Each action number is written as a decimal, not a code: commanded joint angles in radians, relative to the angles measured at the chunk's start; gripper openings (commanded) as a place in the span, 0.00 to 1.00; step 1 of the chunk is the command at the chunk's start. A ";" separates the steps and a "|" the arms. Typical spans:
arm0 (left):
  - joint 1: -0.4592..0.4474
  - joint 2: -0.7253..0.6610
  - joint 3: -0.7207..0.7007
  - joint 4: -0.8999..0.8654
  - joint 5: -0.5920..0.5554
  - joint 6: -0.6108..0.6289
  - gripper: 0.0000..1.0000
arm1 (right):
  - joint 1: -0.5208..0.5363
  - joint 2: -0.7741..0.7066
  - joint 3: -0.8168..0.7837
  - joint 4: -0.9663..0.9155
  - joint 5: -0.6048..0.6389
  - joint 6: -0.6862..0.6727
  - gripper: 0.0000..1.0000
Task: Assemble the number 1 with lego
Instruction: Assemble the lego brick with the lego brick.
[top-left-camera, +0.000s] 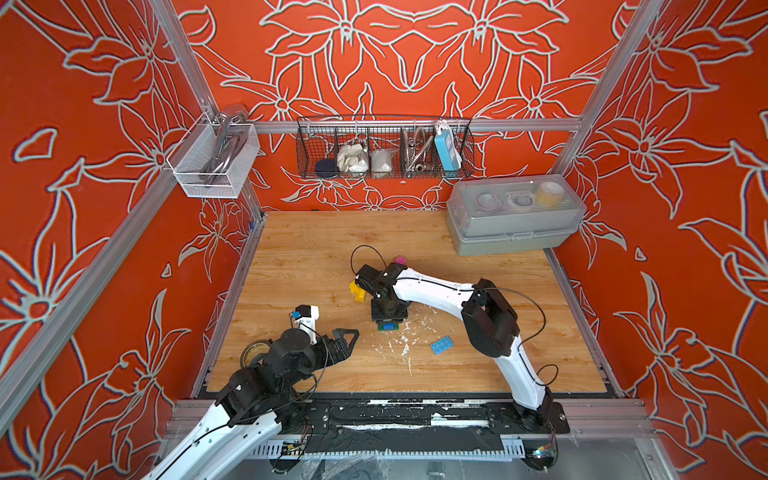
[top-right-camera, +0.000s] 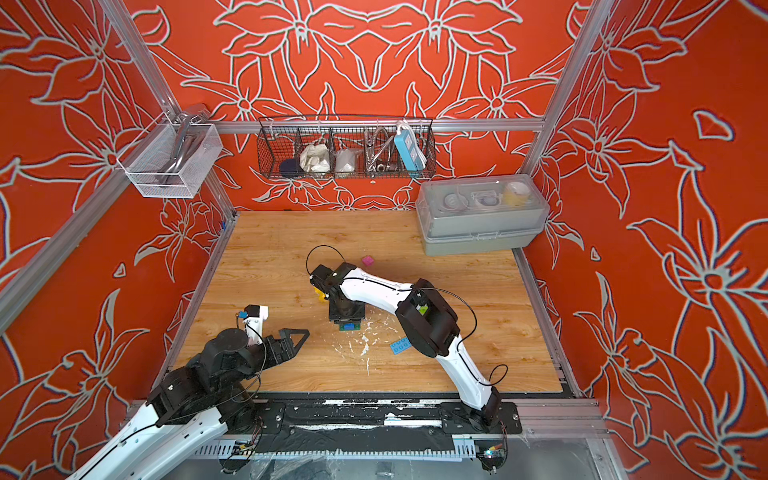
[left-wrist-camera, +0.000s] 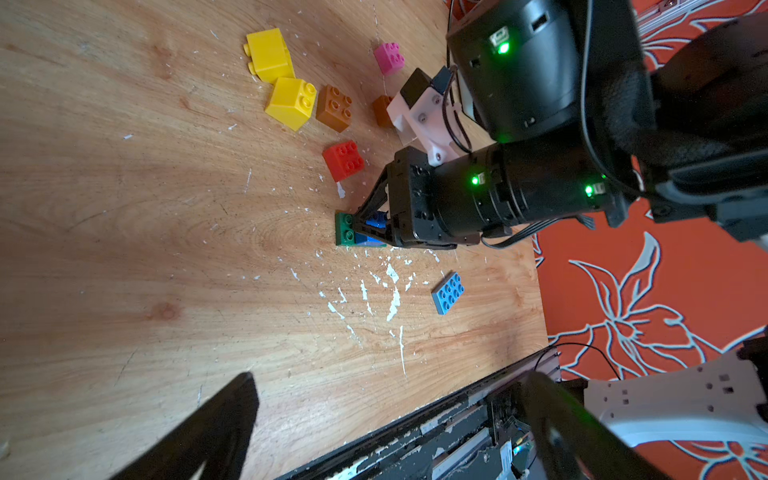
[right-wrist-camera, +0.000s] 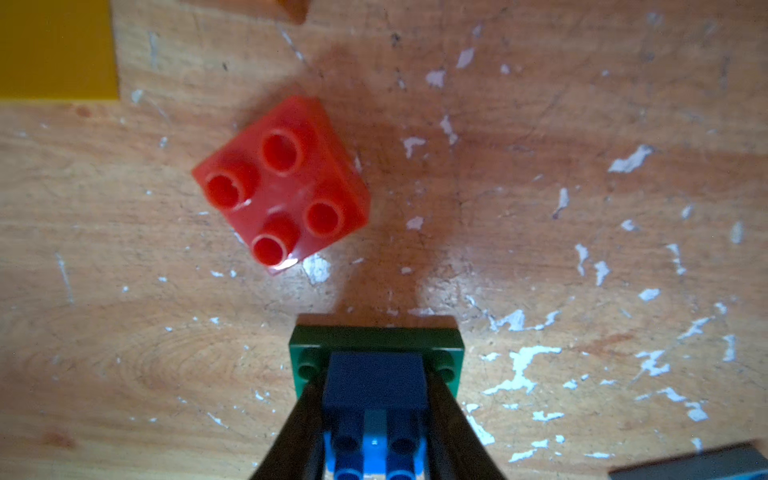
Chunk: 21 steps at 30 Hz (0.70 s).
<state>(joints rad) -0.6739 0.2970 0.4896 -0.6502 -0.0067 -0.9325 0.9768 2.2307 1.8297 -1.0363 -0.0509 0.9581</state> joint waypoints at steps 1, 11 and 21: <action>0.006 -0.017 -0.010 -0.012 -0.017 0.001 1.00 | 0.000 0.072 0.008 -0.065 0.057 0.036 0.08; 0.006 -0.059 -0.013 -0.033 -0.027 -0.003 1.00 | 0.011 0.109 -0.031 -0.006 0.039 0.077 0.08; 0.005 -0.064 -0.013 -0.040 -0.033 -0.008 1.00 | 0.010 0.146 -0.094 0.040 0.007 0.079 0.05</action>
<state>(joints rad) -0.6739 0.2379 0.4881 -0.6731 -0.0261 -0.9417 0.9833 2.2417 1.8244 -1.0355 -0.0467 1.0126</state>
